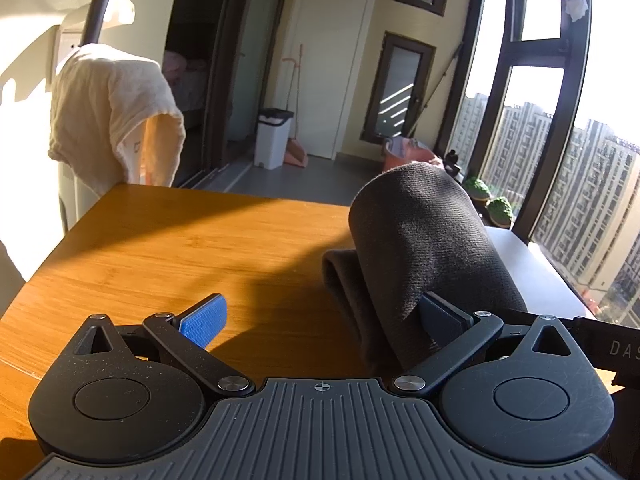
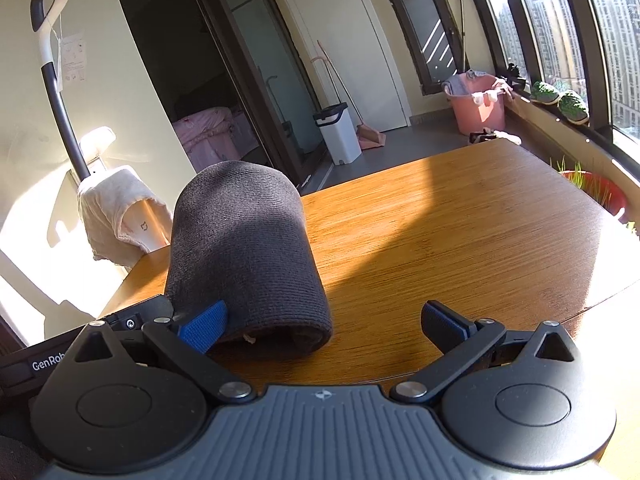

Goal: Fold clothes

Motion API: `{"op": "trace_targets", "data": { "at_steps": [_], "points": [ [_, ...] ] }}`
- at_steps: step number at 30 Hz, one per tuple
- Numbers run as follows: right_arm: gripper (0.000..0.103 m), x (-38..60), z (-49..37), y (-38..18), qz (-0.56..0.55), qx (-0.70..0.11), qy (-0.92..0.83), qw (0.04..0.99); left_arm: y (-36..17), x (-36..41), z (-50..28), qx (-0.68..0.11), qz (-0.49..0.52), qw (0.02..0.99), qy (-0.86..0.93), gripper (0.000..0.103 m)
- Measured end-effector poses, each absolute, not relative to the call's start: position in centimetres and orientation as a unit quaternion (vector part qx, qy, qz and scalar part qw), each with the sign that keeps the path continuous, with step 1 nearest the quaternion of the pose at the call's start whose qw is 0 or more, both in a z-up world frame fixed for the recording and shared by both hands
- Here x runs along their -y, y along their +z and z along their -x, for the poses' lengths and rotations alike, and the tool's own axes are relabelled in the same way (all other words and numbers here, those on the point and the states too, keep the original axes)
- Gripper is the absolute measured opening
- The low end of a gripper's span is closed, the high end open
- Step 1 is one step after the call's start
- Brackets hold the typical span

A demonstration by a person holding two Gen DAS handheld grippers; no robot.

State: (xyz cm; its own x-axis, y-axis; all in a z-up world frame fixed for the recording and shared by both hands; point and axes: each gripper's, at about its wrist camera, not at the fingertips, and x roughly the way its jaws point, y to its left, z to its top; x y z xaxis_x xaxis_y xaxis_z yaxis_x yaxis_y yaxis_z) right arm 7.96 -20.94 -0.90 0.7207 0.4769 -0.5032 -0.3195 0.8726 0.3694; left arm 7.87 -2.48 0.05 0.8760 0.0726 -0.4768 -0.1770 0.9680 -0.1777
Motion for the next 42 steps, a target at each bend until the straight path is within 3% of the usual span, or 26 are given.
{"op": "trace_targets", "data": {
  "at_steps": [8, 15, 29, 31, 34, 37, 42],
  "points": [
    [0.103, 22.6, -4.8, -1.0, -0.073, -0.337, 0.177, 0.922, -0.3, 2.3, -3.3, -0.277, 0.133, 0.948, 0.079, 0.103],
    [0.103, 20.1, -4.5, -1.2, 0.037, -0.36, 0.127, 0.924, -1.1, 4.9, -3.0, -0.357, 0.055, 0.922, 0.138, 0.103],
    [0.103, 21.8, -3.4, -1.2, 0.061, -0.354, 0.19, 0.914, -1.1, 5.0, -3.0, -0.36, 0.049, 0.924, 0.121, 0.103],
    [0.103, 22.6, -3.9, -1.1, 0.038, -0.351, 0.194, 0.915, 0.1, 3.9, -3.1, -0.347, 0.111, 0.929, 0.07, 0.103],
    [0.103, 22.7, -4.5, -1.2, 0.037, -0.351, 0.186, 0.917, 4.3, 3.5, -5.1, -0.305, 0.192, 0.933, 0.005, 0.103],
    [0.103, 22.0, -4.2, -1.4, 0.06, -0.352, 0.183, 0.916, 7.9, 6.2, -9.8, -0.299, 0.169, 0.939, -0.016, 0.103],
    [0.103, 22.7, -4.1, -1.4, 0.045, -0.348, 0.193, 0.916, 6.5, 11.4, -17.7, -0.374, 0.109, 0.92, -0.027, 0.103]
  ]
}}
